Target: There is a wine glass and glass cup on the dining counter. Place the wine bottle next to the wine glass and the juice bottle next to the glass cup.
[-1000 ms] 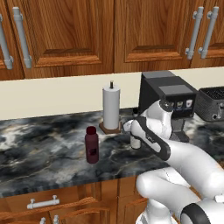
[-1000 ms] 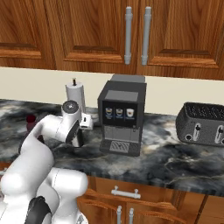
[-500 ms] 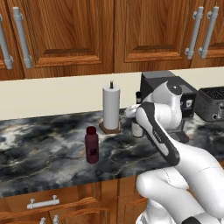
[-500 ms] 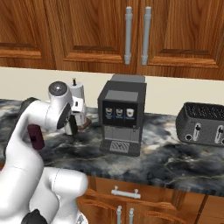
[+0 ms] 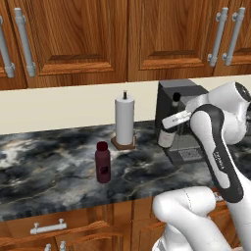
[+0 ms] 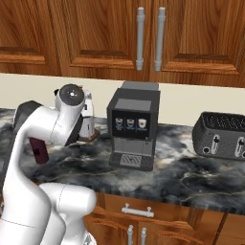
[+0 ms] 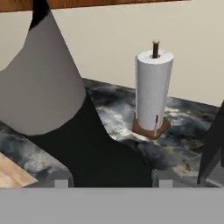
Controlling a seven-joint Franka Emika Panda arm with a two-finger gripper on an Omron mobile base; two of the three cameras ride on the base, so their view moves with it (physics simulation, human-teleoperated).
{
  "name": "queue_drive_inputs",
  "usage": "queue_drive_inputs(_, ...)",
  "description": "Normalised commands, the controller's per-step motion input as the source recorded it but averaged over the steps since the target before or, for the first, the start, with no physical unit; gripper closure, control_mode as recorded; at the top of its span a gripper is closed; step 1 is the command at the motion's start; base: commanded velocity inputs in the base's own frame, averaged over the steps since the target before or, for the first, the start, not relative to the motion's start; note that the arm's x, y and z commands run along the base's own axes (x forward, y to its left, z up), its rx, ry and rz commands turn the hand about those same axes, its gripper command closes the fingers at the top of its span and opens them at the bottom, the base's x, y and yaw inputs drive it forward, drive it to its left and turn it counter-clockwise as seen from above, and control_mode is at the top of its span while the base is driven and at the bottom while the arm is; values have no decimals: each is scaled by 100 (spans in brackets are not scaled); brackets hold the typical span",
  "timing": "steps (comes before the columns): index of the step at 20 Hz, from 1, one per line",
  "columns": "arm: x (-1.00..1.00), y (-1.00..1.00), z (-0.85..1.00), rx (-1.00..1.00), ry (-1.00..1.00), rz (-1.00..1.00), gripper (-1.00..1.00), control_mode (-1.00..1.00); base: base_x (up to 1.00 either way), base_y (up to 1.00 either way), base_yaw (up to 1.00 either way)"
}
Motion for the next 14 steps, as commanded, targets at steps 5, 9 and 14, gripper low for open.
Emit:
queue_drive_inputs(5, -41, -17, 36, 4, -10, 21, 100, -100, 0, 0, 0)
queue_drive_inputs(9, -3, 0, 39, 14, 0, 0, 100, -100, 0, 0, 0)
queue_drive_inputs(14, -6, 0, 2, 10, 3, 0, 100, -100, 0, 0, 0)
